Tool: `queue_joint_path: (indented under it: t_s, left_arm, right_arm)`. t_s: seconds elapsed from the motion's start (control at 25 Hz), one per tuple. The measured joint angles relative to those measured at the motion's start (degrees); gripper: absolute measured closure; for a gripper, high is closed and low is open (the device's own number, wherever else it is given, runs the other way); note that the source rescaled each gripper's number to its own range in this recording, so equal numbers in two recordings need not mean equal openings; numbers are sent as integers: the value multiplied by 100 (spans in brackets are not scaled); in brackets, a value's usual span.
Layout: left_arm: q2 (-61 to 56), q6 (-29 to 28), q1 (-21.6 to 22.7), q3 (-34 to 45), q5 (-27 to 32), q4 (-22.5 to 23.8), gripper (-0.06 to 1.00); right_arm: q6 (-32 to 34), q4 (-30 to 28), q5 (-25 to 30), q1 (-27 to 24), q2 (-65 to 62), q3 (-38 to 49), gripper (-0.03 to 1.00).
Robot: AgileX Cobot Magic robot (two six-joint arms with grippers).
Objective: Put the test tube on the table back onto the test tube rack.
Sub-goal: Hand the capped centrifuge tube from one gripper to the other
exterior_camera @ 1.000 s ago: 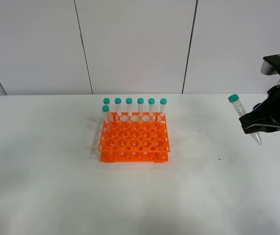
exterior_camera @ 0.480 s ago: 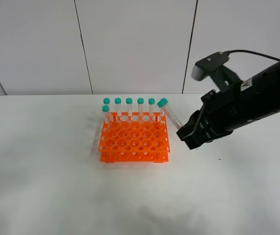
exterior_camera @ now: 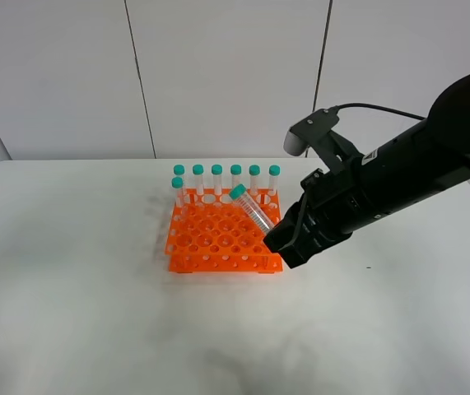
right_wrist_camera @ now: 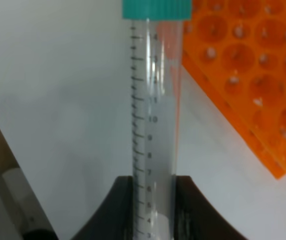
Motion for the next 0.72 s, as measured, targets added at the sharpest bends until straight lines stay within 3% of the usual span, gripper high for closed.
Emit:
queue_joint_path:
  t_s: [0.12,0.28,0.4,0.56,0.64,0.72]
  left_arm:
    - [923,497,0,-168,-810,-894,-6]
    - [2212,1741,0,-191,-1588,-2700,-6]
    - [3161,3251,0,-191,-1644,-4320,-6]
    - [4284,5361,-97,-191,-1297,-6530,-6]
    - [4708,6056,-405,-191,-1227,-7331,-6]
    - [5085,6484,-865,-191,-1340,-7782,-6]
  right_arm:
    - [-236,288,-23,0,0,0,94]
    - [-428,521,-23,0,0,0,94]
    - [-444,604,-23,0,0,0,94]
    - [-449,623,-26,0,0,0,94]
    - [-449,623,-26,0,0,0,94]
    - [-449,623,-26,0,0,0,94]
